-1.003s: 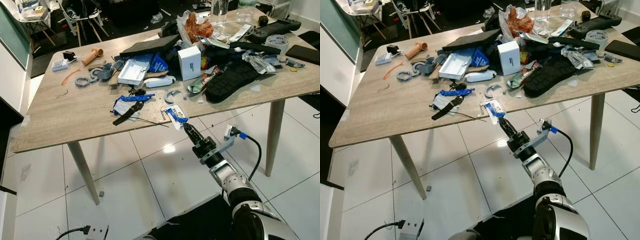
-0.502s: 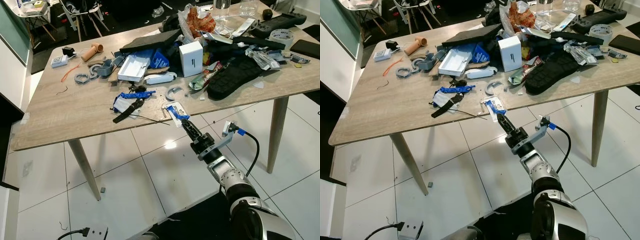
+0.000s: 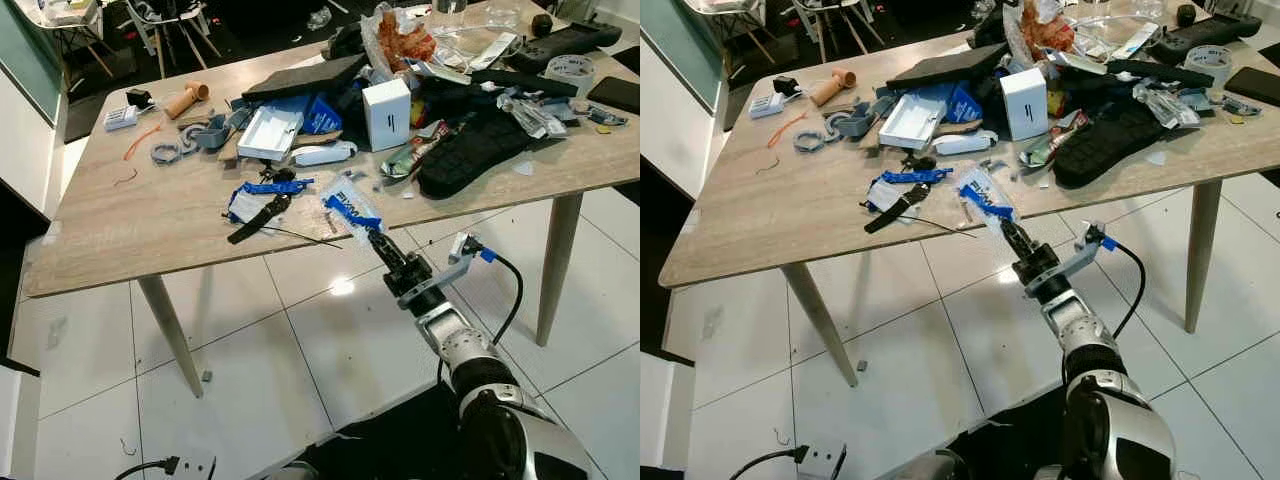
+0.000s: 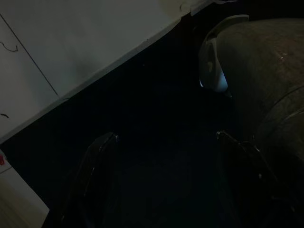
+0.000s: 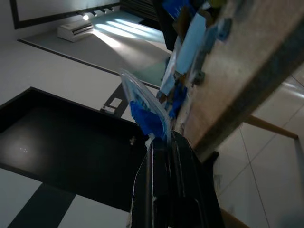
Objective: Picking trash to rubbish bin
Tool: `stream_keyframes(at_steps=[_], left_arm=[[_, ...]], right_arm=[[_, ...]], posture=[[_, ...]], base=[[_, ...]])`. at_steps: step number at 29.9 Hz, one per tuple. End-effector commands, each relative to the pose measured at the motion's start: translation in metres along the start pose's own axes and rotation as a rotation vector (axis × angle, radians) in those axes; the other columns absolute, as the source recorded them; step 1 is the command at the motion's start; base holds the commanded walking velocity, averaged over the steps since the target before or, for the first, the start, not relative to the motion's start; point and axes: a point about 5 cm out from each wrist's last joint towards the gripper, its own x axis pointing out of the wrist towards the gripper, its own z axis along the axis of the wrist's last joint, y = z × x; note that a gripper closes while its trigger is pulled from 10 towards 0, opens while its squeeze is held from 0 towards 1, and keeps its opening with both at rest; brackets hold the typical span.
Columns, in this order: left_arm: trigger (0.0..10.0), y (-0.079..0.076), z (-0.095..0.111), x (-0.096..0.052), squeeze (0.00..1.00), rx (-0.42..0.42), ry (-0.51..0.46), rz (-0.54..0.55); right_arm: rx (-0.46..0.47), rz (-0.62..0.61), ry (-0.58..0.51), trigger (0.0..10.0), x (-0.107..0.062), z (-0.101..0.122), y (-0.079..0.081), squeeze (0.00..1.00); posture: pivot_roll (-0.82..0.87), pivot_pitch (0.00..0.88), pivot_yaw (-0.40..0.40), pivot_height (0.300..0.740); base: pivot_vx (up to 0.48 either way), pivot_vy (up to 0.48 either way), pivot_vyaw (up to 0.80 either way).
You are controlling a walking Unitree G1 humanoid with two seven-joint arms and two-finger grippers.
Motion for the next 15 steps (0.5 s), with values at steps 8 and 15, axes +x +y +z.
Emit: stream_keyframes(at_steps=[8,15], left_arm=[[10.0,0.005,0.003,0.000,0.00,0.013,0.015,0.015],[10.0,0.003,0.015,0.005,0.00,-0.008,-0.004,0.033]], right_arm=[[0.017,0.112,0.061,0.0,0.005,-0.015,0.012,0.00],[-0.118,0.524,0.672,10.0,-0.038,-0.091,0.033,0.00]], posture=[[-0.07,0.122,0.177,0.740],[-0.09,0.080,0.150,0.740]], base=[[0.000,0.000,0.00],[0.000,0.000,0.00]])
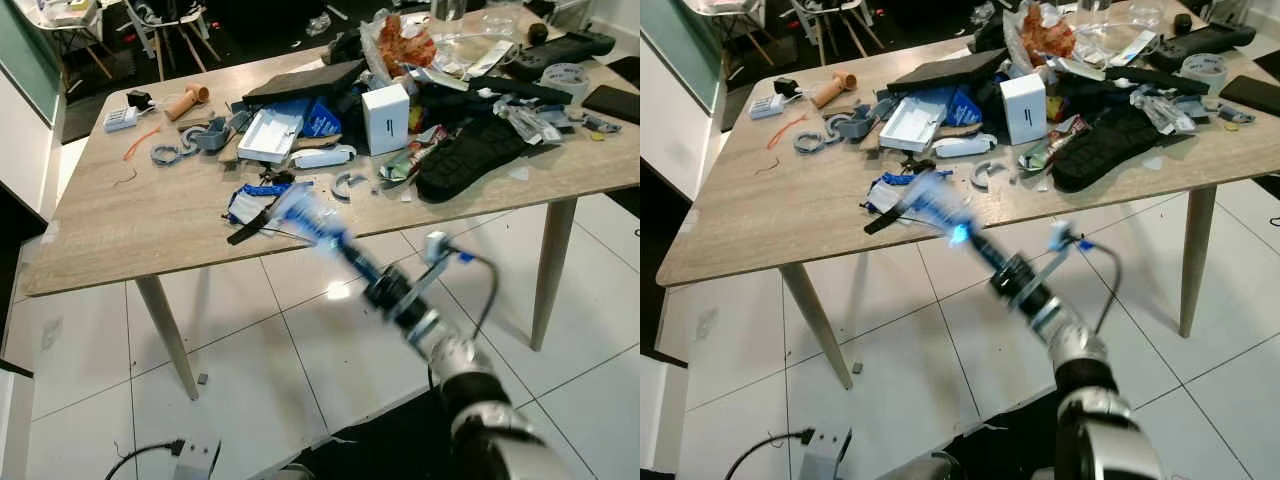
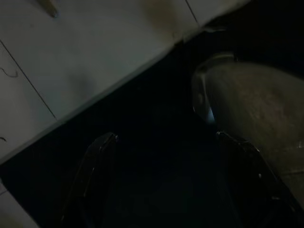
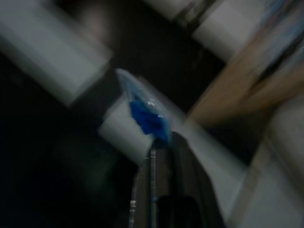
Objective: Picking trash to rubbish bin
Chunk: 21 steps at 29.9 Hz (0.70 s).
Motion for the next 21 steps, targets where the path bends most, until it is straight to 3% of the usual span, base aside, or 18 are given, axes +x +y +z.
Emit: stream_keyframes(at_steps=[1,2,5,6,7,8,10,11,14,16,19,20,21], left_arm=[[10.0,0.002,-0.013,-0.003,0.00,-0.024,0.047,0.021],[10.0,0.003,-0.012,-0.003,0.00,-0.032,0.044,0.025],[10.0,0.003,-0.012,-0.003,0.00,-0.037,0.043,0.030],[10.0,0.003,-0.011,-0.003,0.00,-0.047,0.041,0.035],[10.0,0.004,-0.011,-0.003,0.00,-0.054,0.041,0.042],[10.0,0.004,-0.011,-0.003,0.00,-0.054,0.041,0.042],[10.0,0.004,-0.010,-0.002,0.00,-0.062,0.041,0.054],[10.0,0.004,-0.010,-0.002,0.00,-0.062,0.041,0.054],[10.0,0.005,-0.009,-0.002,0.00,-0.077,0.039,0.081],[10.0,0.005,-0.009,-0.002,0.00,-0.079,0.039,0.086],[10.0,0.006,-0.009,-0.002,0.00,-0.102,0.038,0.107],[10.0,0.006,-0.009,-0.002,0.00,-0.102,0.038,0.107],[10.0,0.007,-0.009,-0.002,0.00,-0.124,0.035,0.117]], right_arm=[[0.000,0.074,0.167,10.0,0.004,-0.022,0.007,0.00],[-0.014,0.071,0.241,10.0,0.002,-0.031,0.007,0.00],[-0.029,0.053,0.305,10.0,-0.002,-0.039,0.005,0.00],[-0.049,0.018,0.388,10.0,-0.007,-0.048,0.001,0.00],[-0.087,-0.067,0.502,10.0,-0.016,-0.060,-0.007,0.00],[-0.087,-0.067,0.502,10.0,-0.016,-0.060,-0.007,0.00],[-0.154,-0.265,0.687,10.0,-0.036,-0.076,-0.020,0.00],[-0.154,-0.265,0.687,10.0,-0.036,-0.076,-0.020,0.00],[-0.190,-0.560,0.815,10.0,-0.071,-0.092,-0.033,0.00],[-0.196,-0.604,0.829,10.0,-0.077,-0.095,-0.034,0.00],[-0.179,-0.818,0.849,10.0,-0.103,-0.106,-0.037,0.00],[-0.179,-0.818,0.849,10.0,-0.103,-0.106,-0.037,0.00],[-0.162,-0.939,0.852,10.0,-0.120,-0.113,-0.036,0.00]], posture=[[-0.09,0.080,0.150,0.740],[-0.09,0.078,0.149,0.740],[-0.09,0.074,0.146,0.740],[-0.09,0.067,0.140,0.740],[-0.09,0.059,0.137,0.740],[-0.09,0.059,0.137,0.740],[-0.09,0.049,0.129,0.740],[-0.09,0.049,0.129,0.740],[-0.08,0.043,0.122,0.740],[-0.08,0.041,0.120,0.740],[-0.08,0.037,0.115,0.740],[-0.08,0.037,0.115,0.740],[-0.08,0.034,0.114,0.740]], base=[[0.000,0.000,0.00],[0.000,0.000,0.00],[0.000,0.000,0.00],[0.000,0.000,0.00],[0.000,0.000,0.00],[0.000,0.000,0.00],[0.000,0.000,0.00],[0.000,0.000,0.00],[0.000,0.000,0.00],[0.000,0.000,0.00],[0.000,0.000,0.00],[0.000,0.000,0.00],[0.000,0.000,0.00]])
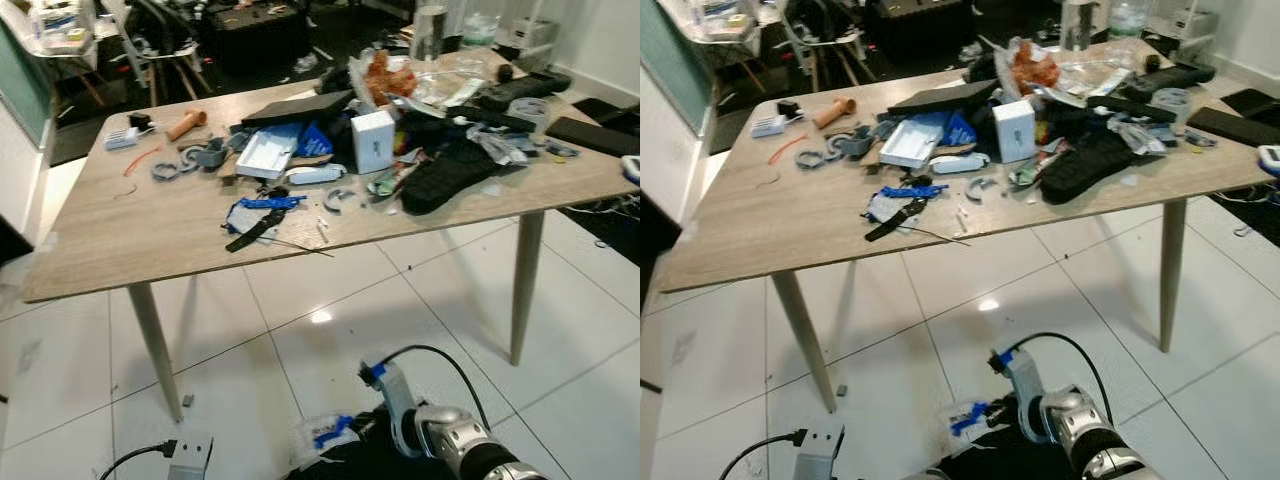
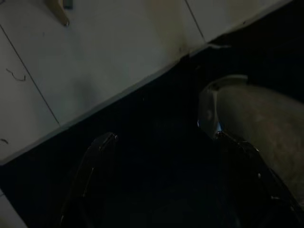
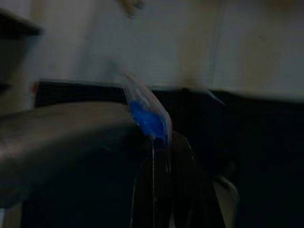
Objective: Picking trash to rubbish bin
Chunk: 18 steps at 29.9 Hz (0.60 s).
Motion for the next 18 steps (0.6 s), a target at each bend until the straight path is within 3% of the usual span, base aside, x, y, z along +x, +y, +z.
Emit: stream_keyframes(at_steps=[1,2,4,7,8,9,11,15,18], left_arm=[[10.0,0.004,-0.005,-0.001,0.00,-0.056,0.022,0.033],[10.0,0.004,-0.005,-0.001,0.00,-0.056,0.022,0.033],[10.0,0.008,-0.005,-0.002,0.00,-0.119,0.018,0.066],[10.0,0.010,-0.004,-0.002,0.00,-0.160,0.011,0.081],[10.0,0.013,-0.002,-0.002,0.00,-0.218,-0.003,0.097],[10.0,0.013,-0.002,-0.002,0.00,-0.218,-0.003,0.097],[10.0,0.018,0.003,-0.002,0.00,-0.326,-0.035,0.116],[10.0,0.020,0.004,-0.002,0.00,-0.331,-0.034,0.115],[10.0,0.018,0.002,-0.002,0.00,-0.287,-0.011,0.097]], right_arm=[[0.089,-0.158,0.074,10.0,-0.003,-0.031,-0.007,0.00],[0.089,-0.158,0.074,10.0,-0.003,-0.031,-0.007,0.00],[0.137,-0.299,0.192,10.0,-0.014,-0.073,-0.012,0.00],[0.133,-0.341,0.248,10.0,-0.019,-0.090,-0.012,0.00],[0.118,-0.364,0.304,10.0,-0.024,-0.107,-0.011,0.00],[0.118,-0.364,0.304,10.0,-0.024,-0.107,-0.011,0.00],[0.094,-0.375,0.372,10.0,-0.031,-0.127,-0.008,0.00],[0.093,-0.390,0.393,10.0,-0.034,-0.134,-0.007,0.00],[0.064,-0.408,0.399,10.0,-0.033,-0.134,-0.006,0.00]], posture=[[-0.08,0.032,0.113,0.740],[-0.08,0.032,0.113,0.740],[-0.07,0.018,0.108,0.740],[-0.07,0.017,0.107,0.740],[-0.07,0.016,0.106,0.740],[-0.07,0.016,0.106,0.740],[-0.06,0.015,0.103,0.740],[-0.07,0.016,0.110,0.740],[-0.08,0.019,0.119,0.740]], base=[[0.000,0.000,0.00],[0.000,0.000,0.00],[0.000,0.000,0.00],[0.000,0.000,0.00],[0.000,0.000,0.00],[0.000,0.000,0.00],[0.000,0.000,0.00],[0.000,0.000,0.00],[0.000,0.000,0.00]])
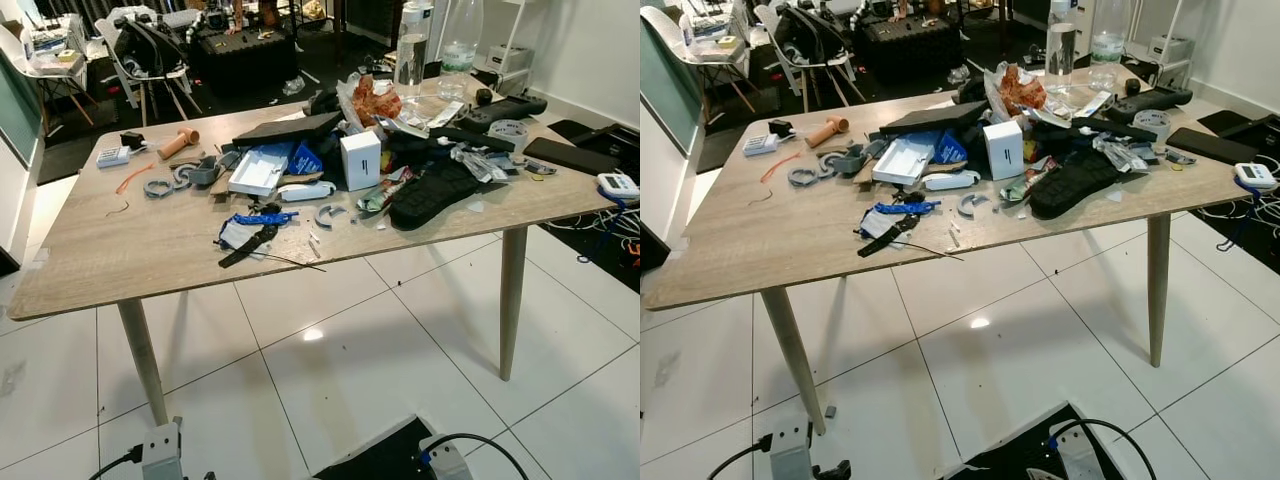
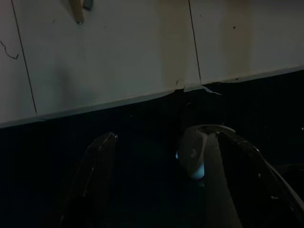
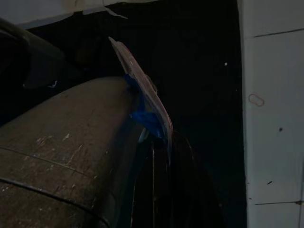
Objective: Picking trash to rubbish bin
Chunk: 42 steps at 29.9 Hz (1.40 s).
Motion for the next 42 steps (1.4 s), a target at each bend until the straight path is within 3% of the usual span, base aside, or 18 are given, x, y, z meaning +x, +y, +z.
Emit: stream_keyframes(at_steps=[1,12,25,36,42], left_arm=[[10.0,0.006,-0.004,-0.002,0.00,0.019,0.031,0.012],[10.0,0.001,-0.009,-0.001,0.00,0.057,0.058,-0.004],[10.0,0.002,-0.015,-0.003,0.00,0.078,0.076,-0.006],[10.0,0.004,-0.013,-0.003,0.00,0.093,0.073,-0.004],[10.0,0.004,-0.012,-0.003,0.00,0.098,0.072,-0.004]], right_arm=[[-0.037,0.014,0.049,10.0,0.001,-0.012,0.009,0.00],[-0.112,-0.027,0.040,10.0,-0.001,-0.009,-0.008,0.00],[-0.138,-0.014,0.030,10.0,0.001,0.001,0.006,0.00],[-0.162,-0.019,0.049,10.0,0.000,-0.010,-0.003,0.00],[-0.163,-0.017,0.042,10.0,0.001,-0.005,0.002,0.00]], posture=[[-0.08,0.019,0.119,0.740],[-0.07,0.018,0.117,0.740],[-0.06,0.025,0.114,0.740],[-0.05,0.013,0.111,0.740],[-0.05,0.011,0.114,0.740]], base=[[0.000,0.000,0.00],[-0.274,0.000,0.00],[-0.322,0.000,0.00],[-0.340,0.000,0.00],[-0.346,0.000,0.00]])
